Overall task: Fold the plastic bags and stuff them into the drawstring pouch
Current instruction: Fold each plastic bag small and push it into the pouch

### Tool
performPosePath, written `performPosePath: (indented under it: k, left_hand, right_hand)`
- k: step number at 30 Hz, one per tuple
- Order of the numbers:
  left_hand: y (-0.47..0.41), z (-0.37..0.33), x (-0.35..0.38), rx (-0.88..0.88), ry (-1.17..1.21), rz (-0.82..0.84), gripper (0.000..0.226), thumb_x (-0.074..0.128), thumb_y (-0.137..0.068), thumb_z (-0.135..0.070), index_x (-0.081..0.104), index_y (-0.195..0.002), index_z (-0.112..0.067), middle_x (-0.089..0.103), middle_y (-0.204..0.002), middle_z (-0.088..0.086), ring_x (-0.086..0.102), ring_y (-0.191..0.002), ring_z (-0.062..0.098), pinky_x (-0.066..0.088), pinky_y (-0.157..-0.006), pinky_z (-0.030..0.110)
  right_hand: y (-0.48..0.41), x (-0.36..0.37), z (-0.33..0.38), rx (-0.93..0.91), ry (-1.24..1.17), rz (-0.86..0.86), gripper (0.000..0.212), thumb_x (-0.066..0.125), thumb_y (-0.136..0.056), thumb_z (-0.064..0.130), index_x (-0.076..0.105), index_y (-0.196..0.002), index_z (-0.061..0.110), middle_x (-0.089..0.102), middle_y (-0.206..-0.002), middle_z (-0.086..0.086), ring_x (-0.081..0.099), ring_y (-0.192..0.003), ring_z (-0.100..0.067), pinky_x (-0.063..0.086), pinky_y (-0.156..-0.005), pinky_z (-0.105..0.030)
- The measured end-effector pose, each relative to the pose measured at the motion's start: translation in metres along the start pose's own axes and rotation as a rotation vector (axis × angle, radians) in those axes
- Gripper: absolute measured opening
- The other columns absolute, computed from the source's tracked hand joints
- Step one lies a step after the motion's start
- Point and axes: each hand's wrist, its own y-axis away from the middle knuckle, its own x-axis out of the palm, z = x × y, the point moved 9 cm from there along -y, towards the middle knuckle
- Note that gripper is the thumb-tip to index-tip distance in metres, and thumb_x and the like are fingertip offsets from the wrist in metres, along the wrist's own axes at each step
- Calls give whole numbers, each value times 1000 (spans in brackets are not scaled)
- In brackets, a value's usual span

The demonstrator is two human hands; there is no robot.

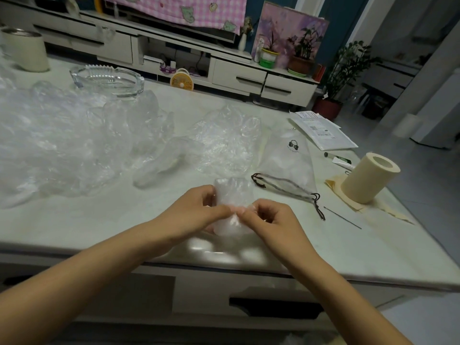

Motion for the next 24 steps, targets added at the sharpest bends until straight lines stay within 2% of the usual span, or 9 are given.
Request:
performPosePath:
  k: [1,3,6,10,13,16,19,21,24]
  left_hand:
    - [0,-1,-1,4,25,-12,24,63,-88,-18,63,-110,-11,69,-104,8,67,-85,12,52,-59,16]
    - [1,1,-1,-15,89,8,20,59,-90,-12,63,-110,-13,71,-100,6,69,-85,13,56,-63,22]
    - [3,2,6,-35,181,59,20,59,-90,-7,62,-109,-6,72,-87,9,70,-70,17,55,-55,25]
    - [6,-3,9,3,214,46,15,56,-90,0,58,-104,-6,70,-68,6,65,-52,22,54,-47,25]
    - [6,-8,8,56,173,18,23,50,-86,12,52,-100,-6,65,-56,1,59,-44,17,47,-41,21]
    - [5,-9,4,94,155,-43,28,43,-82,19,52,-91,-7,62,-61,2,54,-39,16,42,-38,21]
    - [6,-11,3,125,117,-55,32,39,-80,22,54,-77,-6,65,-80,9,52,-37,15,40,-37,20]
    - [5,-10,5,119,105,-32,35,38,-78,24,54,-70,-6,69,-94,7,51,-36,15,40,-37,20]
    - [4,-7,6,108,72,-20,40,36,-77,25,56,-65,-8,70,-99,2,51,-36,15,41,-38,20]
  right_hand:
    - [-1,-4,-1,15,-19,-39,22,72,-80,28,63,-86,8,61,-80,2,52,-70,-7,41,-66,-21]
    - [-2,-4,-13,114,-114,-13,49,81,-72,31,56,-113,21,61,-108,8,58,-95,-5,48,-79,-18]
    - [1,15,-22,270,-524,179,60,81,-68,17,54,-122,13,65,-117,-9,65,-102,-21,54,-84,-30]
    - [0,23,-20,334,-762,189,30,56,-78,-12,64,-99,8,66,-88,-10,60,-76,-19,47,-63,-25]
    - [1,27,-18,377,-882,191,28,47,-72,-12,66,-82,5,61,-71,-7,49,-56,-10,31,-50,-20]
    - [3,24,-14,421,-1008,188,31,41,-69,-4,69,-58,7,62,-67,-7,49,-53,-11,33,-52,-21]
    - [1,13,-9,398,-959,190,27,47,-71,16,69,-59,6,67,-82,-13,62,-78,-22,43,-71,-31]
    - [1,10,-13,401,-763,206,23,56,-76,27,66,-76,7,64,-93,-13,60,-88,-23,46,-75,-33]
    - [9,20,-19,459,-690,367,34,71,-74,13,56,-103,5,64,-97,-13,63,-84,-24,55,-68,-32]
